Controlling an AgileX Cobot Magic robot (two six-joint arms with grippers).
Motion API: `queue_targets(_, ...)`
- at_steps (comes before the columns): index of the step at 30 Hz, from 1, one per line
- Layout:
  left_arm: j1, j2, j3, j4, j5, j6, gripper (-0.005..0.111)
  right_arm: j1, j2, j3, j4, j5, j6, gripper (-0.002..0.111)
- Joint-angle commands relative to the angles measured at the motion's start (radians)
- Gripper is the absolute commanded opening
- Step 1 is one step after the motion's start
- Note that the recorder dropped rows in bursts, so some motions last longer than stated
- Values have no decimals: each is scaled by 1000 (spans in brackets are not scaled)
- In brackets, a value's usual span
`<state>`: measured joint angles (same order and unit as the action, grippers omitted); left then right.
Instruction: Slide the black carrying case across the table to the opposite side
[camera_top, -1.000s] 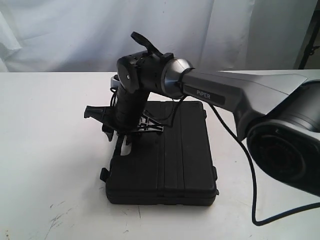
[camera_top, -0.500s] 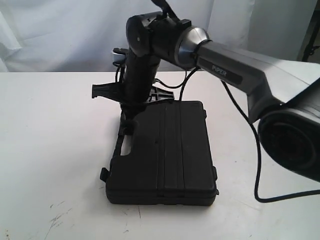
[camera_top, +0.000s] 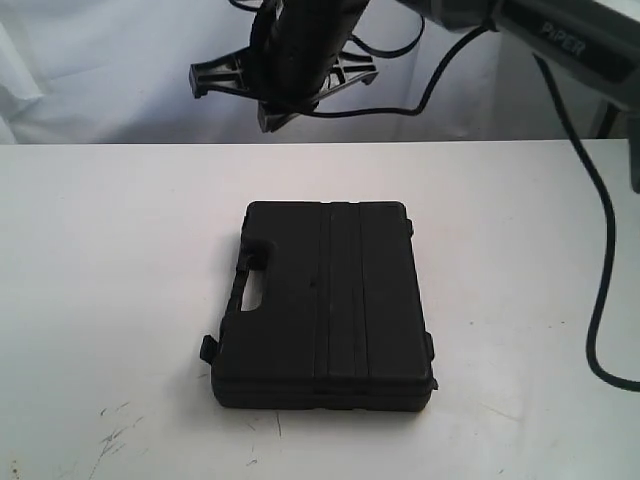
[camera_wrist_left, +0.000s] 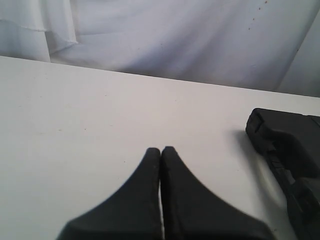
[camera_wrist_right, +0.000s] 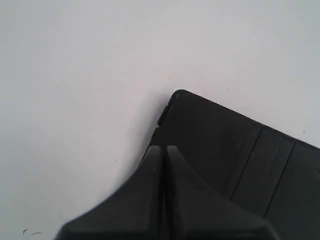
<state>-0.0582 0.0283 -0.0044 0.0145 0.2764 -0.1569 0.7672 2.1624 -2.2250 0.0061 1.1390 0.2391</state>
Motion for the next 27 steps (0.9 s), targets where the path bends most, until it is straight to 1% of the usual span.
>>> queue_targets(1, 1, -5, 4, 4, -9, 1, 0, 14, -41, 4, -24, -21, -24, 0)
queue_targets(4, 1, -5, 4, 4, -9, 1, 0, 26, -80, 84, -40, -94, -26, 0)
queue_targets(10, 1, -5, 4, 4, -9, 1, 0, 49, -213, 399, -51, -339, -12, 0)
queue_targets(14, 1, -5, 4, 4, -9, 1, 0, 52, -344, 611, -21, -485, -17, 0)
queue_targets(18, 1, -5, 4, 4, -9, 1, 0, 52, -482, 825, -30, -619, -17, 0)
queue_targets(20, 1, -5, 4, 4, -9, 1, 0, 52, -559, 914, -61, -647, -23, 0)
queue_targets(23, 1, -5, 4, 4, -9, 1, 0, 48, -667, 1009, -68, -639, -23, 0)
queue_targets(27, 1, -5, 4, 4, -9, 1, 0, 48, -782, 1074, -71, -587, -28, 0)
